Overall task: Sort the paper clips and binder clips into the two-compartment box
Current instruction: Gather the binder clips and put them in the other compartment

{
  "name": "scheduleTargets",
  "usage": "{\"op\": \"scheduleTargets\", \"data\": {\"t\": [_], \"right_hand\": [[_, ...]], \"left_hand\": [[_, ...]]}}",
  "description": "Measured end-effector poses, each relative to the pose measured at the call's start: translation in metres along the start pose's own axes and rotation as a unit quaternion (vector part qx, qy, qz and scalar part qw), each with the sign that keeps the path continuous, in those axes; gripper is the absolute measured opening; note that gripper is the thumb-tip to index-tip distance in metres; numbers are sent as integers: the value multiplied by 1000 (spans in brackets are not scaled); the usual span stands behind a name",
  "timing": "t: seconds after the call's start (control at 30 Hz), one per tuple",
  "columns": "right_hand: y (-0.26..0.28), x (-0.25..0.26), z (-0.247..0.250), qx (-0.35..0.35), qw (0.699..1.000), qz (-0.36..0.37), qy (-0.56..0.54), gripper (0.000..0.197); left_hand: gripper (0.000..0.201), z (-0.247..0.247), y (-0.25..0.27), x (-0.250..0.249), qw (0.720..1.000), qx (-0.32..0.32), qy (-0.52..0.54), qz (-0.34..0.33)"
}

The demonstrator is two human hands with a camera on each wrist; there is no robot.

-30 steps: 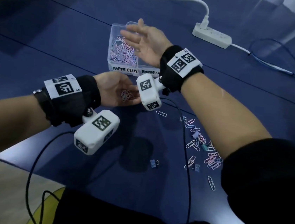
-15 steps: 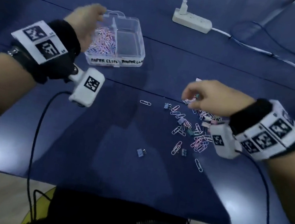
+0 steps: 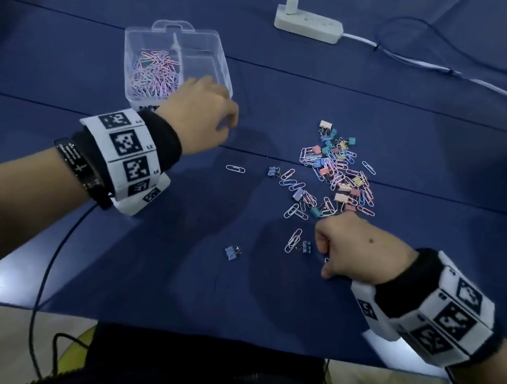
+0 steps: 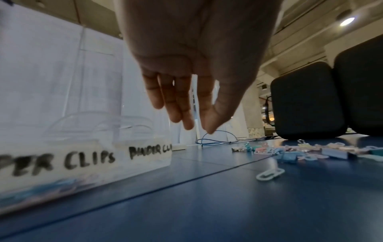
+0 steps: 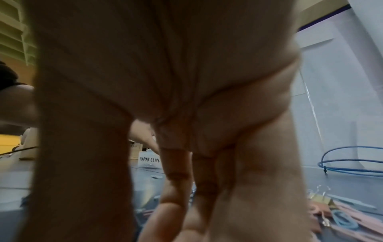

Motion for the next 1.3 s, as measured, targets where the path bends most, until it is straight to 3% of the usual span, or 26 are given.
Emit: {"op": "scheduleTargets", "data": {"t": [0.1, 0.2, 0.37, 0.5, 0.57, 0.63, 0.7, 0.77, 0.8, 0.83, 0.87, 0.9, 0.97, 1.0, 1.1, 1.3], "right_hand": [[0, -1, -5, -21, 999, 22, -9, 26], [2, -5, -6, -52, 997, 42, -27, 23], [3, -19, 1, -118, 982, 25, -146, 20], [1, -38, 9, -197, 931, -29, -306, 29], [0, -43, 8, -214, 920, -46, -326, 36], [1, -42, 7, -203, 927, -38, -312, 36], [1, -37, 4, -176, 951, -9, -256, 25], [2, -36, 1, -166, 969, 7, -184, 10], [3, -36, -1, -161, 976, -4, -148, 15], [4, -37, -3, -158, 980, -16, -117, 26], [4, -38, -4, -151, 984, -30, -91, 37], [3, -39, -4, -149, 985, -41, -75, 45], [2, -40, -3, -144, 985, -64, -76, 55], [1, -41, -3, -141, 984, -71, -80, 57], [-4, -43, -6, -129, 984, -54, -109, 46], [-10, -44, -10, -139, 971, -36, -189, 24]], "left_hand": [[24, -5, 5, -10, 997, 61, 32, -47], [28, -14, 9, -17, 986, 154, 39, -47], [29, -23, 6, -26, 983, 175, 49, -23], [25, -26, 3, -38, 978, 206, 17, -7], [22, -26, 1, -45, 978, 207, 24, -3], [23, -24, -2, -52, 970, 219, 105, 26], [32, -22, -3, -59, 926, 237, 281, 90], [30, -22, -3, -67, 836, 252, 462, 155], [25, -21, -2, -71, 792, 265, 521, 176], [17, -22, -2, -75, 768, 278, 547, 182], [10, -23, -3, -78, 771, 282, 545, 172], [11, -24, -4, -82, 806, 280, 501, 143], [19, -28, -8, -89, 906, 276, 320, 37], [24, -30, -9, -93, 935, 268, 231, -17], [46, -36, -13, -99, 956, 256, 116, -86], [32, -40, -21, -97, 969, 209, 90, -99]]}}
Point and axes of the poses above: each hand's wrist, its own y-axis away from the middle knuckle, its own z-axis out of the back of the hand, x = y × z, the point moved 1 cm from there along -y, towards the middle knuckle, and after that the axes turned 7 degrees about y, right-handed, at the moved point
